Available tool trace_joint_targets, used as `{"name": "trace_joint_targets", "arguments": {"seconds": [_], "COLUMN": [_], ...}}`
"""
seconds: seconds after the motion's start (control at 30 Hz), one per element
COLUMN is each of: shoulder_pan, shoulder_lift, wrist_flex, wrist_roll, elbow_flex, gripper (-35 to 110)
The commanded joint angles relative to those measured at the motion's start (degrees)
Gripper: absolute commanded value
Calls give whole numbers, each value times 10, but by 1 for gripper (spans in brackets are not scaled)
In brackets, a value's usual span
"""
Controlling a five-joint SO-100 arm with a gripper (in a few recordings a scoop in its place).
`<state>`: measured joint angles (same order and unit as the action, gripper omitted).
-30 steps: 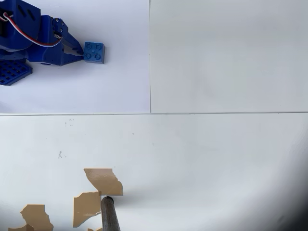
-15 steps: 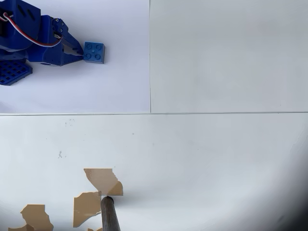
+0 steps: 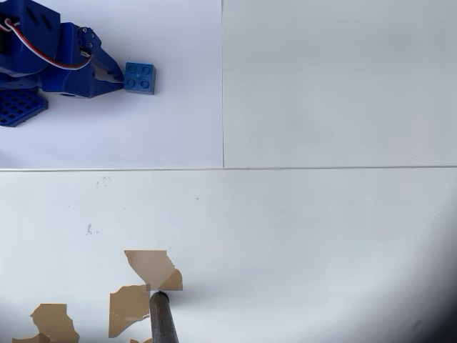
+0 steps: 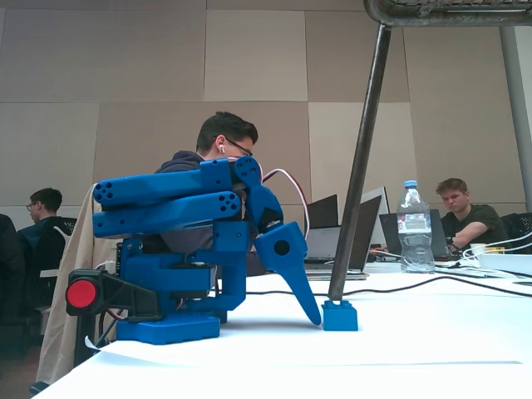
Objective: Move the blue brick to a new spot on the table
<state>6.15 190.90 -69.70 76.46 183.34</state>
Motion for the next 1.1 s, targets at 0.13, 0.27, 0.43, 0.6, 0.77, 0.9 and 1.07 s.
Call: {"name": "trace_joint_targets", "arguments": {"seconds": [0.13, 0.27, 0.43, 0.6, 0.77, 0.9, 1.07], "shoulder_pan": [3, 3, 4, 3, -11, -31, -38], "shoulder_lift": [3, 3, 3, 3, 1, 3, -33], "wrist_flex": [4, 4, 4, 4, 3, 1, -69], "wrist_roll": [-2, -2, -1, 3, 22, 54, 62], "elbow_flex": [11, 11, 11, 11, 11, 5, -110], "gripper": [0, 0, 0, 0, 0, 0, 1]}}
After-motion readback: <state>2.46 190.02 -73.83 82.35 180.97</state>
